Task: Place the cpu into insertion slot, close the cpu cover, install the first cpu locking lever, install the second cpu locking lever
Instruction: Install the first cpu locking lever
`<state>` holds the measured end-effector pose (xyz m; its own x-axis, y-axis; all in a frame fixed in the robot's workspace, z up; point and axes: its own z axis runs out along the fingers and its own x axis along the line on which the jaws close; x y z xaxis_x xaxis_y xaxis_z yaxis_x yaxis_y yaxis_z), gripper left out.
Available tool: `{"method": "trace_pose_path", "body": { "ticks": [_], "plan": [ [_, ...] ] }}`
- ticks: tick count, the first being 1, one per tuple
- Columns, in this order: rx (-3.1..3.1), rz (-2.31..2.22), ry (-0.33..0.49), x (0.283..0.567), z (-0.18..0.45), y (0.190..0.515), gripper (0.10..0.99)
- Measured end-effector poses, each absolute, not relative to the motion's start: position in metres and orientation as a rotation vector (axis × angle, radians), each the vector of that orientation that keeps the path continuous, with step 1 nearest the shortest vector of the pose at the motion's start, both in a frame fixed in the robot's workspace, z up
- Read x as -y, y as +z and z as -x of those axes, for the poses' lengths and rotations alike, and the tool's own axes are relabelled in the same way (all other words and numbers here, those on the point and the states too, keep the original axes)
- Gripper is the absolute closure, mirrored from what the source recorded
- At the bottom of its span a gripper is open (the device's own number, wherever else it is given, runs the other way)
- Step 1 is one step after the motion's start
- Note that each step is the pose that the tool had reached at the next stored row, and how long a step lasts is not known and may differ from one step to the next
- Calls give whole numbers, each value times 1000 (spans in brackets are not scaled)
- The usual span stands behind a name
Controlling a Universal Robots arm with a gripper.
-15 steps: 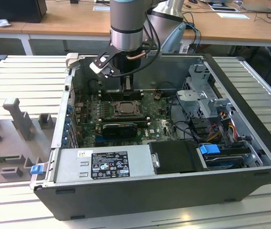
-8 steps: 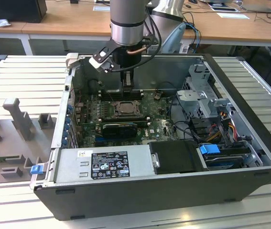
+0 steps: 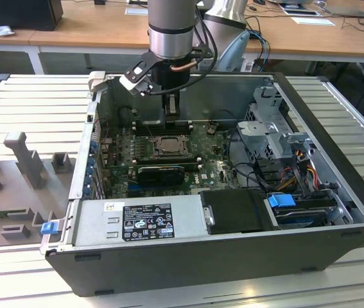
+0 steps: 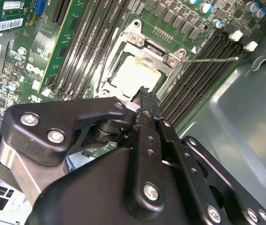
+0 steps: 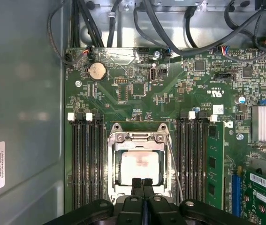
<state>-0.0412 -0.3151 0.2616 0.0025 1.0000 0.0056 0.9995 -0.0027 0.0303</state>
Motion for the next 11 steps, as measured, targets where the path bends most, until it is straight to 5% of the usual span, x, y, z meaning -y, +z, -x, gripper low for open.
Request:
{"method": "trace_pose_path", "body": {
  "ticks": [11],
  "plan": [
    [-2206,-2212,40,315,41,271,980]
  ]
}}
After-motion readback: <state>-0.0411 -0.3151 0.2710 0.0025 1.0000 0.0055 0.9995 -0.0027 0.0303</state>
